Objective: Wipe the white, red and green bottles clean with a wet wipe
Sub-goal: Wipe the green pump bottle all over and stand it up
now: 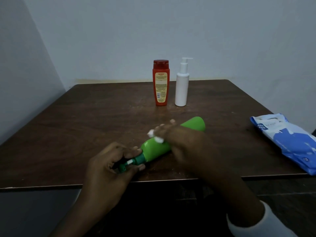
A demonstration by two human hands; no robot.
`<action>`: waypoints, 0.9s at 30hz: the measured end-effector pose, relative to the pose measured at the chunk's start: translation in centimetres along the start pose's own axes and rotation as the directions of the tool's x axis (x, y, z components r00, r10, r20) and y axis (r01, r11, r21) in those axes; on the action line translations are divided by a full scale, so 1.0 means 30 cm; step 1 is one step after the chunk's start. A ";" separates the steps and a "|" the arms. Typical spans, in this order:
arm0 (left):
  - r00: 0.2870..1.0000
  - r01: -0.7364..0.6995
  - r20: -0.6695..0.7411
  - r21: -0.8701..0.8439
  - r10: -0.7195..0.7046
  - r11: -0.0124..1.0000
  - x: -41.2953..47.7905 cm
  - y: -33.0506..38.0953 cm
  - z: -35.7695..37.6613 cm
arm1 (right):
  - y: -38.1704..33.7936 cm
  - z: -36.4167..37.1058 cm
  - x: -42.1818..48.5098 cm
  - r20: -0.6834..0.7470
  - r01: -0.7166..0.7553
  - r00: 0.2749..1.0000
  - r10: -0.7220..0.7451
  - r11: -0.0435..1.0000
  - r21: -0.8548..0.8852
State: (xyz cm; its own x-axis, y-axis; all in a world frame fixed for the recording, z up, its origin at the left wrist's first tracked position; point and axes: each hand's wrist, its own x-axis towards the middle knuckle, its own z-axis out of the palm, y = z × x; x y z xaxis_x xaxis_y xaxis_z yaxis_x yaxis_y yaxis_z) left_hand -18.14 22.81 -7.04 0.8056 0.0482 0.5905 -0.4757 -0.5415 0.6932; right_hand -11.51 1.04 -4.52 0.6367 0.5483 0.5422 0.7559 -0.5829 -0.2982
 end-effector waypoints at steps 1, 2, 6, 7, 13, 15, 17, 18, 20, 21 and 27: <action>1.000 0.001 0.003 -0.005 -0.001 1.000 0.002 -0.004 -0.001 | 0.043 -0.014 -0.007 -0.041 -0.074 0.996 0.074 0.997 0.001; 1.000 0.004 0.005 -0.013 -0.004 1.000 0.004 -0.008 -0.002 | 0.088 -0.030 -0.015 -0.075 -0.147 0.987 0.145 0.989 -0.014; 1.000 -0.011 0.007 -0.029 0.011 1.000 0.007 -0.007 0.002 | 0.169 -0.074 -0.031 -0.177 -0.344 0.929 0.324 0.934 -0.096; 1.000 -0.012 0.005 -0.027 0.012 1.000 0.008 -0.009 0.001 | 0.154 -0.070 -0.027 -0.188 -0.347 0.927 0.324 0.932 -0.104; 1.000 -0.029 0.004 0.032 0.029 0.999 0.016 -0.036 -0.007 | -0.056 0.025 0.001 0.019 -0.025 0.999 0.025 0.999 -0.021; 0.999 -0.033 0.010 0.038 0.032 0.999 0.015 -0.052 -0.010 | -0.076 0.021 0.004 0.070 0.037 0.997 -0.035 0.999 -0.026; 1.000 -0.013 0.005 0.046 0.012 0.999 0.019 -0.067 -0.014 | -0.030 0.001 0.001 0.029 -0.050 0.998 0.051 0.999 -0.017; 1.000 -0.003 0.005 0.047 0.003 0.999 0.020 -0.072 -0.015 | 0.004 -0.013 -0.002 0.010 -0.111 0.994 0.111 0.993 -0.026; 1.000 0.013 0.024 0.021 -0.014 1.000 0.020 -0.076 -0.014 | 0.073 -0.046 -0.010 0.007 -0.204 0.979 0.206 0.974 -0.098; 0.999 0.027 0.041 -0.005 -0.027 1.000 0.020 -0.074 -0.013 | 0.098 -0.063 -0.014 0.001 -0.234 0.972 0.237 0.963 -0.135; 0.997 0.051 0.054 -0.027 -0.049 0.998 0.020 -0.070 0.002 | 0.137 -0.091 -0.024 -0.063 -0.349 0.936 0.345 0.899 -0.263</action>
State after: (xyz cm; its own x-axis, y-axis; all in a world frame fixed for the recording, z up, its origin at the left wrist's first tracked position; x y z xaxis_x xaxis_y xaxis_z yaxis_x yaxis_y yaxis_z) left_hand -16.64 23.92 -8.19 0.8460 0.0294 0.5324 -0.4436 -0.5152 0.7333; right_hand -9.28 -3.38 -3.98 0.8476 0.2745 0.4540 0.4173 -0.8734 -0.2509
